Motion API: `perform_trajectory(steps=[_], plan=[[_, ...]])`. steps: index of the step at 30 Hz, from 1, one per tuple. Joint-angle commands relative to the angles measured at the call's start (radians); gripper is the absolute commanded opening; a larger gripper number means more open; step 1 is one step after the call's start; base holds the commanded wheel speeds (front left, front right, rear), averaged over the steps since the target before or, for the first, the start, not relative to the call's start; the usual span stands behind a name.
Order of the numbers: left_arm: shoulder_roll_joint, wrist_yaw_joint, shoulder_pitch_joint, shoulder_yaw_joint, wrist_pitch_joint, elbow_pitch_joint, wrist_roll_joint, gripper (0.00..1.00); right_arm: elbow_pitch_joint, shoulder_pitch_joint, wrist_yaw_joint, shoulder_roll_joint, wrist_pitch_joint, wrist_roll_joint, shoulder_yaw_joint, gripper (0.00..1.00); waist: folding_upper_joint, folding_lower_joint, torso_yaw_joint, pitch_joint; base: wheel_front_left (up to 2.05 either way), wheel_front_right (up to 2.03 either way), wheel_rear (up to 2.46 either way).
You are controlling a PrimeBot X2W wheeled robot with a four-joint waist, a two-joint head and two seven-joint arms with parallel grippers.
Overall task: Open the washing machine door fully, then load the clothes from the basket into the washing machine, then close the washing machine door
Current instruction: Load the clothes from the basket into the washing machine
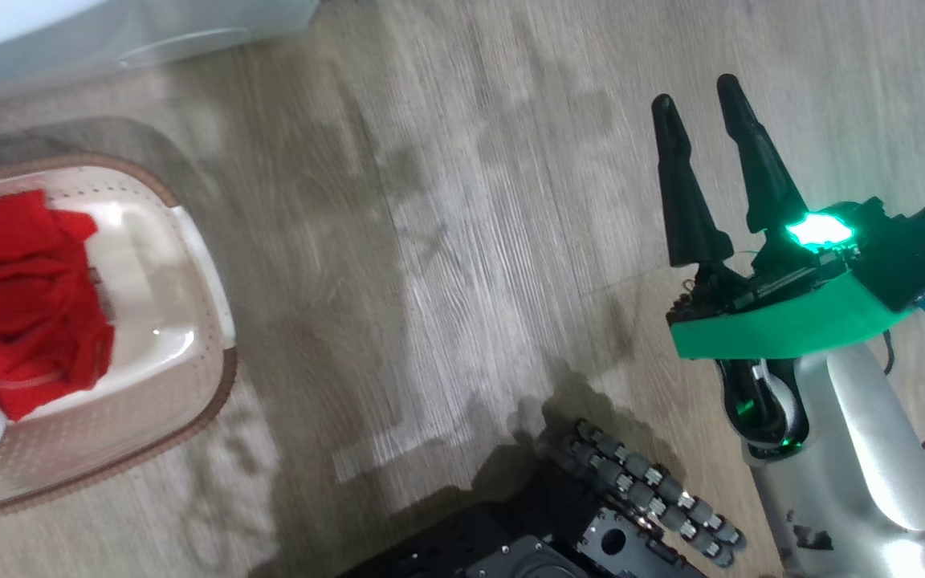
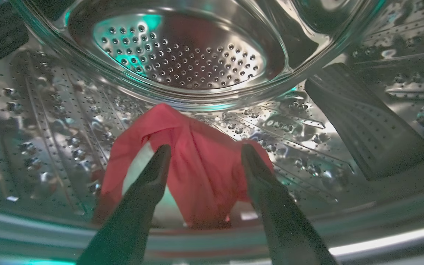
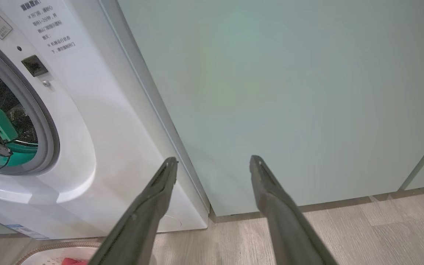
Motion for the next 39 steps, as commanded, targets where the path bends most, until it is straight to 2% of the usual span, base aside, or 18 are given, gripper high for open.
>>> perform_trajectory(steps=[1,11,19,29,33,39], plan=[[0.030,0.010,0.018,0.015,-0.018,-0.030,0.000,1.00,-0.023,0.021,0.000,0.000,-0.009,-0.009,0.006,1.00,0.0000,0.0000,0.018,-0.025,0.00,0.00,0.00],[-0.060,0.055,0.200,0.034,-0.109,-0.126,-0.050,1.00,-0.011,0.047,0.000,0.000,-0.009,-0.058,-0.020,1.00,0.0000,0.0000,0.092,-0.121,0.00,0.00,0.00],[-0.128,0.114,0.441,0.070,-0.144,-0.378,-0.082,1.00,0.010,0.074,0.000,0.000,-0.009,-0.107,-0.052,1.00,0.0000,0.0000,0.168,-0.200,0.00,0.00,0.00],[-0.197,0.220,0.810,0.111,-0.149,-0.755,-0.054,1.00,0.049,0.102,0.000,0.000,-0.009,-0.159,-0.098,1.00,0.0000,0.0000,0.247,-0.308,0.00,0.00,0.00],[-0.225,0.246,0.938,0.122,-0.149,-0.848,-0.031,1.00,0.070,0.116,0.000,0.000,-0.009,-0.178,-0.115,1.00,0.0000,0.0000,0.273,-0.356,0.00,0.00,0.00],[-0.263,0.255,1.079,0.121,-0.149,-0.910,0.001,1.00,0.103,0.144,0.000,0.000,-0.008,-0.204,-0.139,1.00,0.0000,0.0000,0.308,-0.432,0.00,0.00,0.00]])
